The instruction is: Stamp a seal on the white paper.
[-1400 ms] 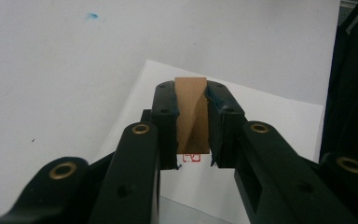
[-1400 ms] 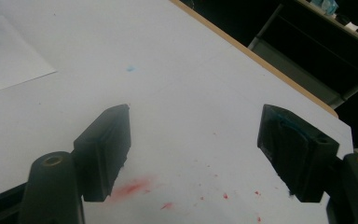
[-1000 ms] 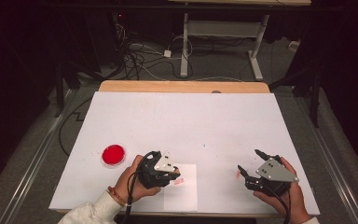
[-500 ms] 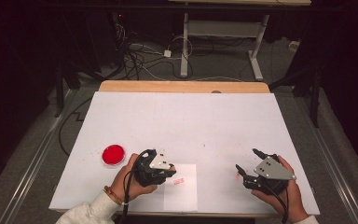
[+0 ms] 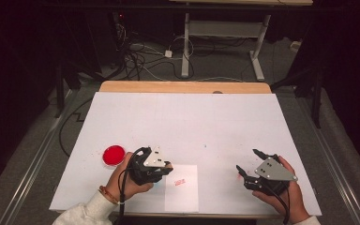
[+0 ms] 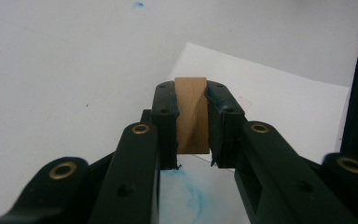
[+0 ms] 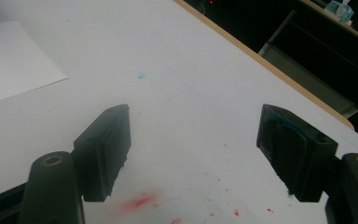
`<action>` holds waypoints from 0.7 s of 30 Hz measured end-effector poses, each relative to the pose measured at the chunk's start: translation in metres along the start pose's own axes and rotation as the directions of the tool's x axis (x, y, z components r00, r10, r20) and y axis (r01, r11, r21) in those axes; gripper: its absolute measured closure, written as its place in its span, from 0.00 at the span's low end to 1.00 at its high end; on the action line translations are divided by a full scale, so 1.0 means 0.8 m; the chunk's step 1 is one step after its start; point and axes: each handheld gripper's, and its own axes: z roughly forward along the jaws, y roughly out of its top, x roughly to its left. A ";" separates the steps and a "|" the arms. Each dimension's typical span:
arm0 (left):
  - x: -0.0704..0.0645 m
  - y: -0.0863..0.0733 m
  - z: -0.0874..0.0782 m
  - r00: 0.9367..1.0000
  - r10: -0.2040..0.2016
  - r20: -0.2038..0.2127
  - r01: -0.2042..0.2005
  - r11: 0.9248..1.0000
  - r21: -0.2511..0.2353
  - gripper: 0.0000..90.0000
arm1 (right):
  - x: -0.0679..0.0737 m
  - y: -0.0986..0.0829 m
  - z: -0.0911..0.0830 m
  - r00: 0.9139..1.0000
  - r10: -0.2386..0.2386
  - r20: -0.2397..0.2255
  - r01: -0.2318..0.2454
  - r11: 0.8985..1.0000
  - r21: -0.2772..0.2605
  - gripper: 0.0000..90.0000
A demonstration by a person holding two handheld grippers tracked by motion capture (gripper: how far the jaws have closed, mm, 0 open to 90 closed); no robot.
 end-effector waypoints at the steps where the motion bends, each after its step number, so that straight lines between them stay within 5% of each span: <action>1: 0.001 -0.001 -0.001 1.000 -0.003 -0.002 0.003 1.000 -0.001 0.82 | -0.001 0.000 0.000 1.000 0.001 0.000 -0.001 1.000 -0.002 0.29; 21: 0.018 -0.007 -0.024 0.997 -0.038 -0.063 0.037 0.999 -0.022 0.82 | -0.001 -0.002 -0.009 1.000 0.001 0.007 -0.001 1.000 -0.017 0.29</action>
